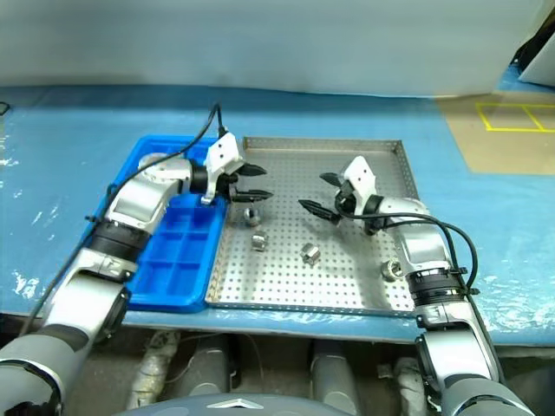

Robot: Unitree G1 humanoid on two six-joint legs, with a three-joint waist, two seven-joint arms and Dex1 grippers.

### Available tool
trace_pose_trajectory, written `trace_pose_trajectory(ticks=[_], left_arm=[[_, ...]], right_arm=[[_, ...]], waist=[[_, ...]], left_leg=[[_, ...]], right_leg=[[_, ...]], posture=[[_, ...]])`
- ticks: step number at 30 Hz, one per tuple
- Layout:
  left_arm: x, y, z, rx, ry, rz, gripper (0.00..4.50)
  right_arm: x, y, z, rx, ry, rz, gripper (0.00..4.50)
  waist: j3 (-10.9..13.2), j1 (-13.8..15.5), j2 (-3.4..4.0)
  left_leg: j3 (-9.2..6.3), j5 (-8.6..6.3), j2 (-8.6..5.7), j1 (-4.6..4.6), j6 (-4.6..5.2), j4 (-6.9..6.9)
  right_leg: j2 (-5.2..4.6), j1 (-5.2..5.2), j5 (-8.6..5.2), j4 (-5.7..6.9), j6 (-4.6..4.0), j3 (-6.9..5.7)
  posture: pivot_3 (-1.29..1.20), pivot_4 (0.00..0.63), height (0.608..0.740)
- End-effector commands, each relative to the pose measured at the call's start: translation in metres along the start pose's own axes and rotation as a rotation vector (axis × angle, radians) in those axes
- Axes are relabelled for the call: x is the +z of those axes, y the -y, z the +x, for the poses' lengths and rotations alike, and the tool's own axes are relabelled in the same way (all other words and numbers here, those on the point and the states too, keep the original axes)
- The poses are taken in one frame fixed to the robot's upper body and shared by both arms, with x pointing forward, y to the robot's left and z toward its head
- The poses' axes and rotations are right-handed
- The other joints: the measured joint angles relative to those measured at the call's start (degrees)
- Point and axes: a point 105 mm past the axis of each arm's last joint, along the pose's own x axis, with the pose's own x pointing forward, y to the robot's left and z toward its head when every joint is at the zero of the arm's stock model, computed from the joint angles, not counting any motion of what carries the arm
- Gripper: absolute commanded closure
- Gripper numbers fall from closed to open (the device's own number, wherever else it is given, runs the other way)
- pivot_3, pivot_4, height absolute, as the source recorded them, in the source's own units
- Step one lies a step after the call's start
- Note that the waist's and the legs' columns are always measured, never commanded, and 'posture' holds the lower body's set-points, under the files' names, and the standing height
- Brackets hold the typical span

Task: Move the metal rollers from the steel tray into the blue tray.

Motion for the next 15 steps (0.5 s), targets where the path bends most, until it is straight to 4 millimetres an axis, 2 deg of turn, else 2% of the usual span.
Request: trace_pose_trajectory(ticks=[1, 6, 15], left_arm=[[-0.009, -0.004, 0.000, -0.045, -0.104, 0.072, 1.44], [-0.026, 0.002, 0.004, -0.145, -0.216, 0.114, 1.44], [-0.039, 0.006, 0.007, -0.241, -0.319, 0.137, 1.44]], right_arm=[[0.012, 0.001, 0.000, 0.004, 0.038, -0.038, 0.00], [0.010, 0.002, -0.003, -0.016, 0.038, -0.033, 0.00], [0.007, 0.001, -0.005, -0.033, 0.037, -0.028, 0.00]], waist=[[0.00, -0.03, 0.00], [0.00, -0.09, 0.00], [0.00, -0.12, -0.01]], left_leg=[[0.00, 0.00, -0.02, 0.00, 0.00, -0.01], [0.00, 0.09, -0.03, -0.02, -0.14, -0.03], [0.00, 0.10, -0.06, -0.01, -0.15, -0.01]], right_leg=[[-0.01, 0.00, 0.00, -0.01, 0.00, 0.01], [-0.01, -0.01, 0.00, -0.02, 0.00, 0.00], [-0.05, 0.00, 0.00, 0.01, 0.00, 0.01]], posture=[[-0.11, 0.150, 0.740], [-0.14, 0.150, 0.740], [-0.15, 0.150, 0.740]])
